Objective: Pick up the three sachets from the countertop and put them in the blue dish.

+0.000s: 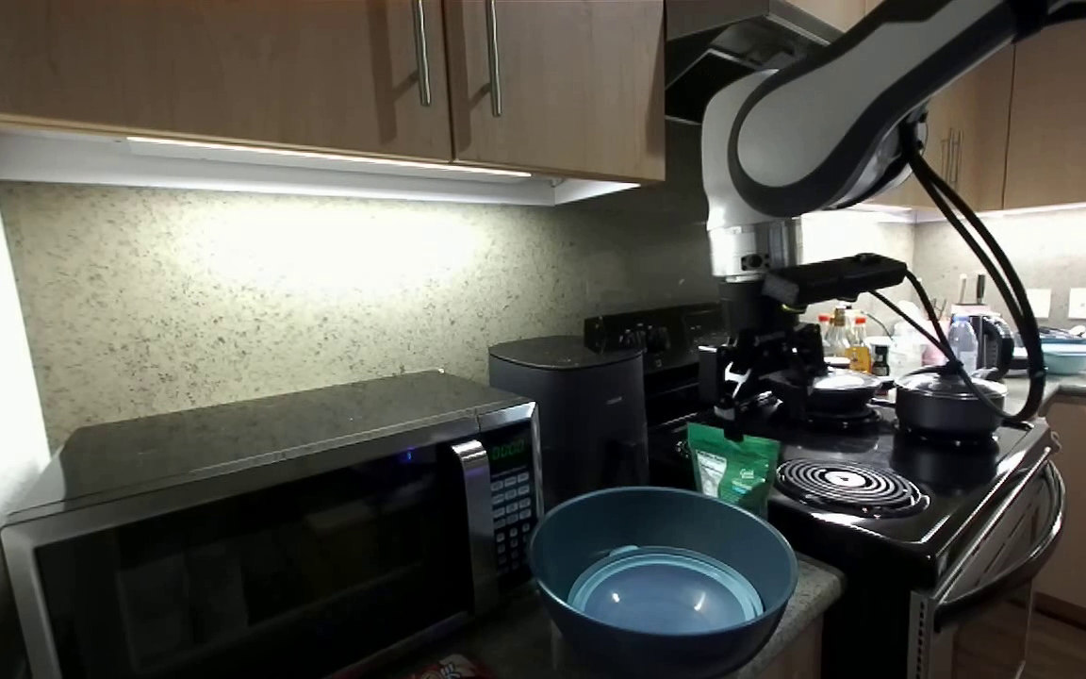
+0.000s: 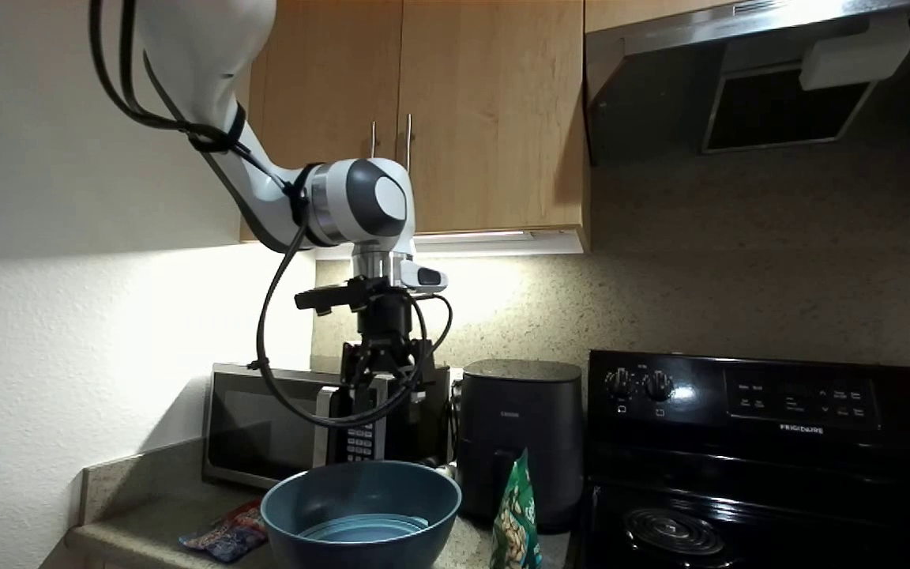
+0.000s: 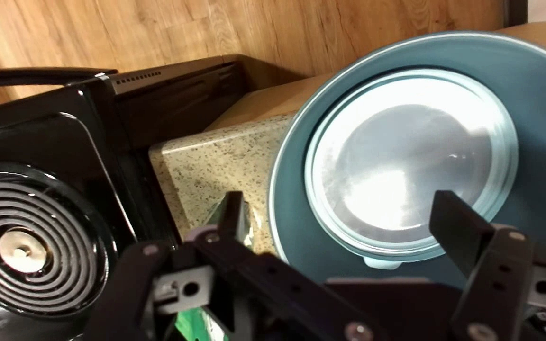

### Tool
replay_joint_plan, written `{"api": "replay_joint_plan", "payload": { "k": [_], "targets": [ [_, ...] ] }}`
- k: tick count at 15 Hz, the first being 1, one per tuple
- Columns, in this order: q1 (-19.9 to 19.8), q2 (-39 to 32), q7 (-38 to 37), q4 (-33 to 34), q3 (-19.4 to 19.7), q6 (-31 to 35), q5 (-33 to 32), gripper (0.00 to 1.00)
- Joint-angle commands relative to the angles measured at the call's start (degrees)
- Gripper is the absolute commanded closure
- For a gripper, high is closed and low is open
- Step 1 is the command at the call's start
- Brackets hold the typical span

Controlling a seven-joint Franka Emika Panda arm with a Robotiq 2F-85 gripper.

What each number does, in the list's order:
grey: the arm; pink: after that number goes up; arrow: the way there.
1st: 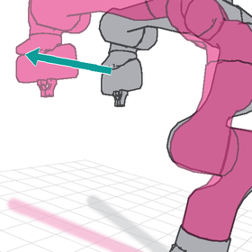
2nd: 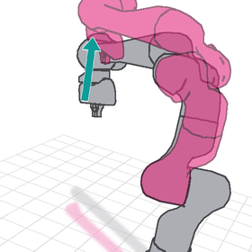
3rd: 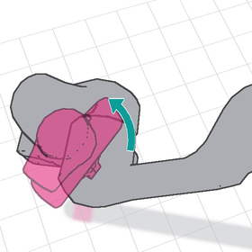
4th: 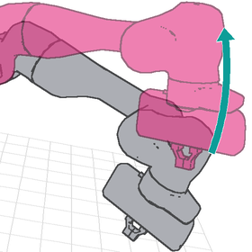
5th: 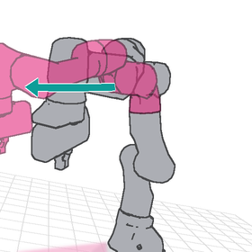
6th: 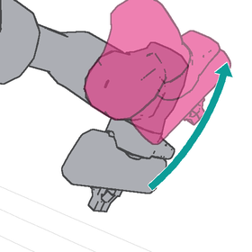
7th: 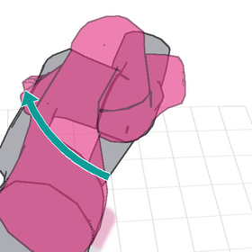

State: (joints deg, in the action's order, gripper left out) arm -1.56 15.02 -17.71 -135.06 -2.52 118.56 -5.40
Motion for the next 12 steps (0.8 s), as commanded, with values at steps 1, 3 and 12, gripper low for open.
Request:
{"api": "replay_joint_plan", "payload": {
  "k": [1, 3, 12],
  "targets": [
    [-0.7, -0.6, 0.0, 0.6, 0.5, -0.3, -0.6, 0.00],
    [-1.6, -1.4, 0.0, 1.2, 1.3, -0.5, -1.0, 0.00],
    [-2.1, -6.8, 10.4, 5.7, 5.0, -0.9, 3.5, 0.00]
  ]
}}
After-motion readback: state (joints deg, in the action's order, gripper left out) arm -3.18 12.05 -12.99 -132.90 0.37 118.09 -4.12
